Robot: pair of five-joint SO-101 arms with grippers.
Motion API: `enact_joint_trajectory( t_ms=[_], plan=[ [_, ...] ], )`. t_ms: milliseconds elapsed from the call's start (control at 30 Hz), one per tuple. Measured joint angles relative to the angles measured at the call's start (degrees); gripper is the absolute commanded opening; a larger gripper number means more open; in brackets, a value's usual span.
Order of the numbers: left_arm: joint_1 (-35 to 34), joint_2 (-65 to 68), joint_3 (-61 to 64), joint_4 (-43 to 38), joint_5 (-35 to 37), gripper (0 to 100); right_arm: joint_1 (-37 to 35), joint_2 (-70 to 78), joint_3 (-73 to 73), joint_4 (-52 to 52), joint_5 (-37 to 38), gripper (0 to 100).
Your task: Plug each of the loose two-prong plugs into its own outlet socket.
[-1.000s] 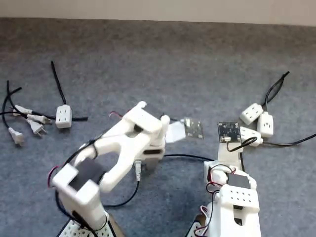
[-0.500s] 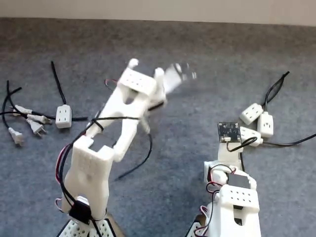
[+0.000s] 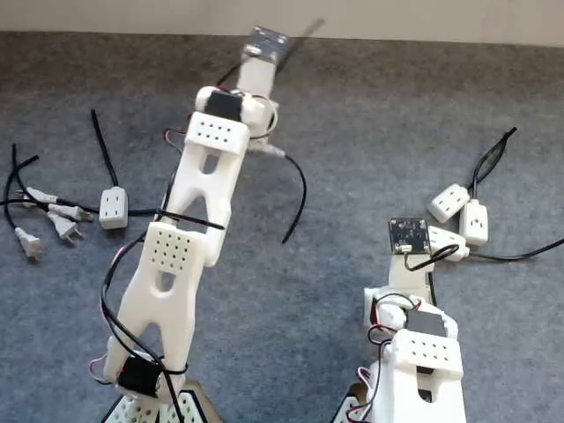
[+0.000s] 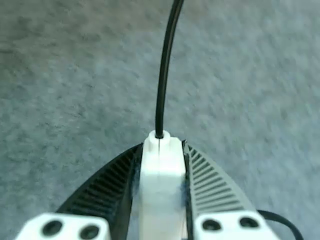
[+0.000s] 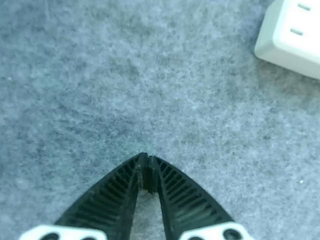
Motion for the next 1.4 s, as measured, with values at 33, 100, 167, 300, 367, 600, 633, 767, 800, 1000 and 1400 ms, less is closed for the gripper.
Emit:
enact_joint_trajectory(
  t_ms=[33,100,167,300,367,600,633,767,800,1000,1400],
  plan=[
    [-0.7,0.5,-0.1,-2.0,1.0,4,0.0,0.0,0.0,0.0,0.0,0.9],
    [-1.9,1.5,0.4,-6.8,1.7,12,0.0,0.0,0.0,0.0,0.0,0.9],
    [-2.9,2.5,1.8,-11.4,2.1,23,0.0,0.0,0.0,0.0,0.0,0.9],
    [-4.3,4.2,2.3,-16.1,3.7,27,0.0,0.0,0.0,0.0,0.0,0.9],
    [-5.1,4.1,2.1,-16.3,5.4,27,0.0,-0.1,0.2,0.0,0.0,0.9],
    [-8.0,1.6,-6.7,-9.5,6.1,27,0.0,-0.2,0.3,0.0,0.0,0.9],
    [-8.7,0.2,-8.4,-7.9,6.1,27,0.0,-0.2,0.3,0.0,0.0,0.9],
    [-13.3,-6.5,-13.4,1.0,5.5,26,0.0,-0.2,0.3,0.0,0.0,0.9],
    [-14.8,-8.3,-13.9,3.5,5.5,26,0.0,-0.2,0.3,0.0,0.0,0.9],
    [-25.8,-14.1,-14.3,16.4,5.5,26,0.0,-0.2,0.3,0.0,0.0,1.0],
    [-38.6,-14.7,3.8,27.0,-2.8,26,0.0,-0.2,0.3,0.0,0.0,1.0]
  ],
)
